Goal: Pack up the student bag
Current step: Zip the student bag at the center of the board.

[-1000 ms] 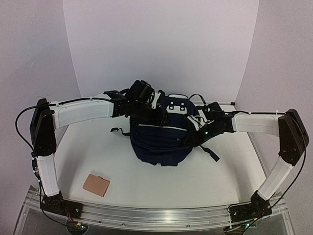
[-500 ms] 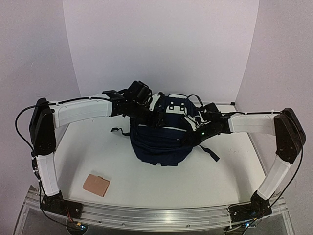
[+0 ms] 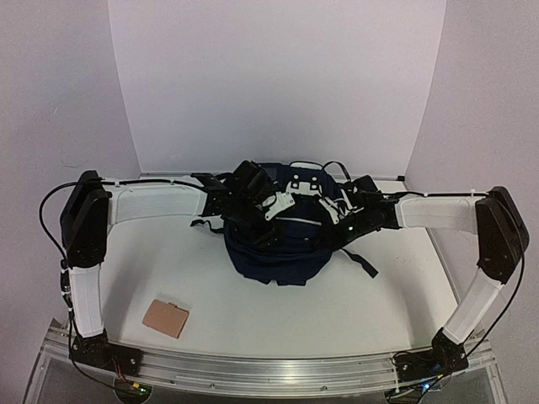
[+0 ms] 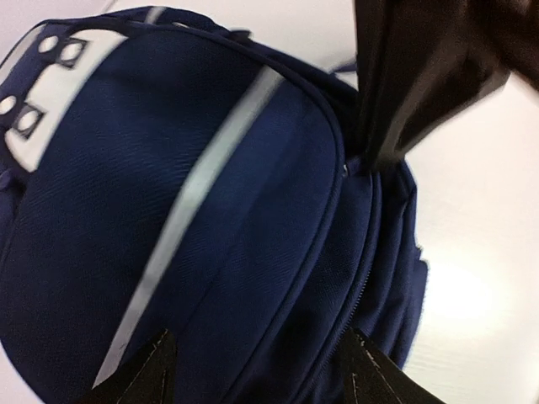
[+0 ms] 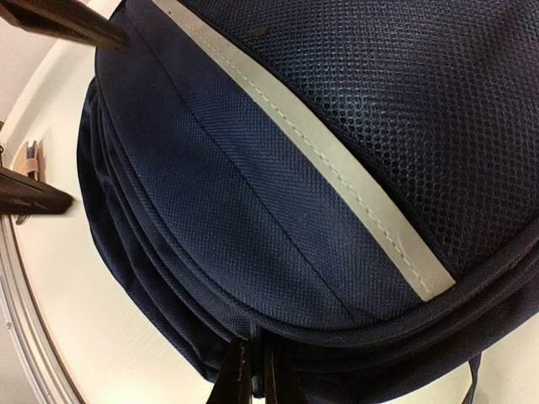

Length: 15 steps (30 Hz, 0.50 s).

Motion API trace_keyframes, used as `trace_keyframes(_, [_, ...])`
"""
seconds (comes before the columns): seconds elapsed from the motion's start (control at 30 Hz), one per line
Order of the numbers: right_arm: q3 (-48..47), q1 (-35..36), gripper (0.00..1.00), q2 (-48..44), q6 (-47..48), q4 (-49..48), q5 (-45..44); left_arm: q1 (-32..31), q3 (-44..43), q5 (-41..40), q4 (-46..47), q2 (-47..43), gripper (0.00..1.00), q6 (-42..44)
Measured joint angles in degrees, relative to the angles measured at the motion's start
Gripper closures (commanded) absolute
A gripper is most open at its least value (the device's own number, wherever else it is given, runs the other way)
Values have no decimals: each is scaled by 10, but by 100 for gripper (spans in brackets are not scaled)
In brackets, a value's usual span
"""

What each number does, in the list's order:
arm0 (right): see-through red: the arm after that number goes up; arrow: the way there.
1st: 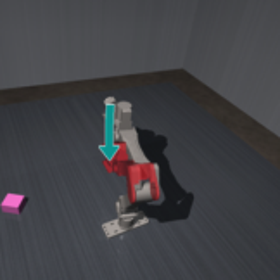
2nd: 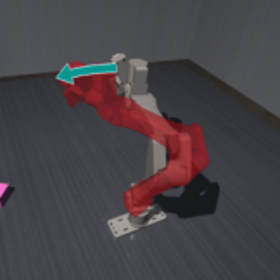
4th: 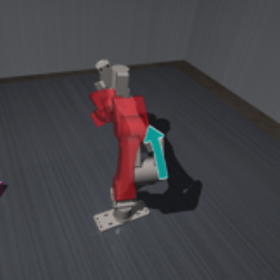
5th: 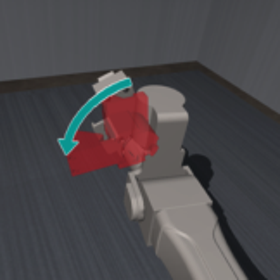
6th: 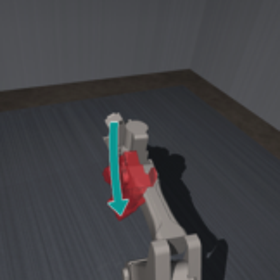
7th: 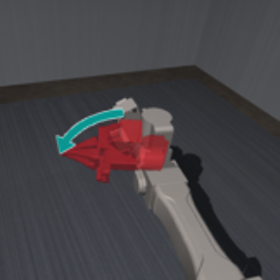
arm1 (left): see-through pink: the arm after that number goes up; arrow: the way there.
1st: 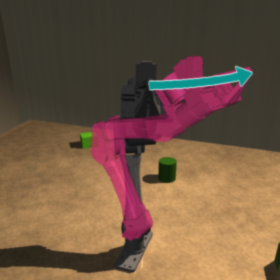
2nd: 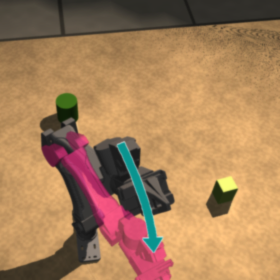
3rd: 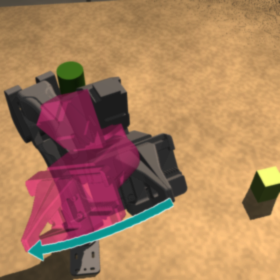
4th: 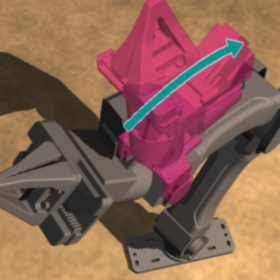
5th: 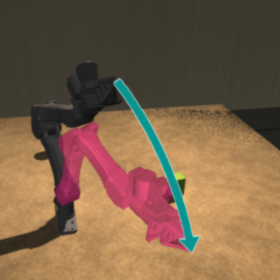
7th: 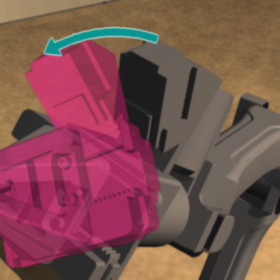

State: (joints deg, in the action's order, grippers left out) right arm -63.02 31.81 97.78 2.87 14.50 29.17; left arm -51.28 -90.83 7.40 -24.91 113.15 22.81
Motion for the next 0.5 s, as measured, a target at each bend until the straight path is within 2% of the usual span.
trace_keyframes(0.1, [0, 0, 100, -7, -6, 6, 1, -12, -4, -21, 5, 33, 36, 44])
trace_keyframes(0.17, [0, 0, 100, -9, -9, 12, 2, -19, -5, -40, 13, 47, 42, 69])
trace_keyframes(0.4, [0, -10, 100, -13, -12, 21, 0, -50, -17, -130, 58, 64, 94, 144])
trace_keyframes(0.43, [0, -15, 100, -14, -11, 24, 0, -52, -15, -140, 66, 64, 98, 153])
trace_keyframes(0.5, [0, -25, 100, -17, -5, 32, 3, -55, -3, -154, 88, 63, 100, 163])
